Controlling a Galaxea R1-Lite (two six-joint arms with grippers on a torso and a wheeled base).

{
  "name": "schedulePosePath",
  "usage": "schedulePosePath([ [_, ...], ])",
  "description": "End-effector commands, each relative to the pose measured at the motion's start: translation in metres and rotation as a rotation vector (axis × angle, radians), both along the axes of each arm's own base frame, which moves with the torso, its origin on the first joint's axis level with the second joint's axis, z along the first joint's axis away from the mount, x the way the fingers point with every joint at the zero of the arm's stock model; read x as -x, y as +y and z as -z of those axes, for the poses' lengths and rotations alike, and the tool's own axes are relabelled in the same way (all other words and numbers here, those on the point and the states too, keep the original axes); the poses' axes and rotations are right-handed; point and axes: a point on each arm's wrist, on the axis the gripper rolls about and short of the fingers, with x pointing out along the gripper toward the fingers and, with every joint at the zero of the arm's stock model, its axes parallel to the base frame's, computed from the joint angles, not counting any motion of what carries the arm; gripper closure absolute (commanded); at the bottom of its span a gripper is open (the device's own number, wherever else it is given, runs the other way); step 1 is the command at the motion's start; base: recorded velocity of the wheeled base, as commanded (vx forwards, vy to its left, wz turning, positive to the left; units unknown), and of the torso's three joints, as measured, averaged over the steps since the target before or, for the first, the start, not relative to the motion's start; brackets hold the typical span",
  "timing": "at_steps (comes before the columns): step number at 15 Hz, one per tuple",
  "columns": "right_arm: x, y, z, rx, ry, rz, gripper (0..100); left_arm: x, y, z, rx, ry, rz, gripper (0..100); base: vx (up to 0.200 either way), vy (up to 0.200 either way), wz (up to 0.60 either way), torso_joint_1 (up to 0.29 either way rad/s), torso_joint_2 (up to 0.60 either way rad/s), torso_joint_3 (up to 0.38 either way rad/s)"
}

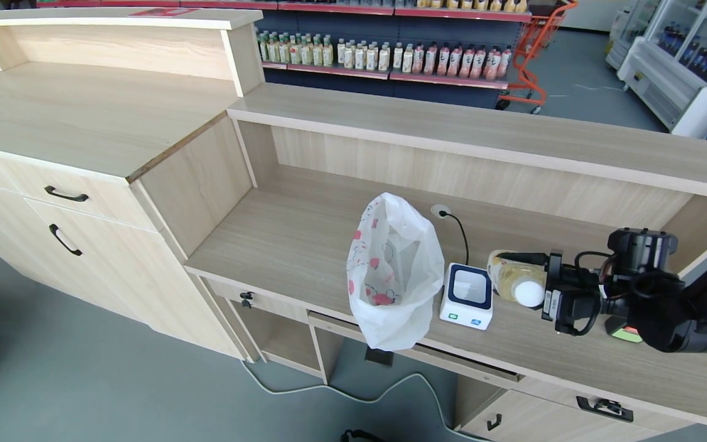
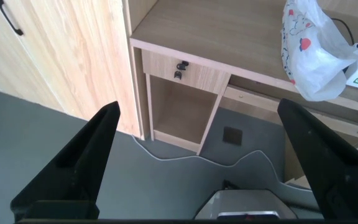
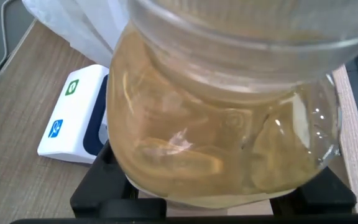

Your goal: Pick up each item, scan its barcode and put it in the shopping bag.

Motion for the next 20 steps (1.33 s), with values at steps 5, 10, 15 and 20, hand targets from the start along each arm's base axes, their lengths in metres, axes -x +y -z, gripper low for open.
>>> schedulePosePath([
  [5,-0.008,0.001,0.007,-0.003,0.006,-0.005,100,0.0,0.0,0.0,0.001,-0.001,0.0,0,0.0,0.0,0.0,0.0,0.0,0.0],
  [10,-0.016,0.015,0.016,-0.03,0.001,-0.036,100,0.0,0.0,0.0,0.001,0.001,0.0,0,0.0,0.0,0.0,0.0,0.0,0.0],
  [15,-0.024,0.024,0.025,-0.049,-0.008,-0.051,100,0.0,0.0,0.0,0.001,0.001,0.0,0,0.0,0.0,0.0,0.0,0.0,0.0],
  [20,-0.036,0.029,0.028,-0.056,-0.021,-0.062,100,0.0,0.0,0.0,0.001,0.001,0.0,0,0.0,0.0,0.0,0.0,0.0,0.0],
])
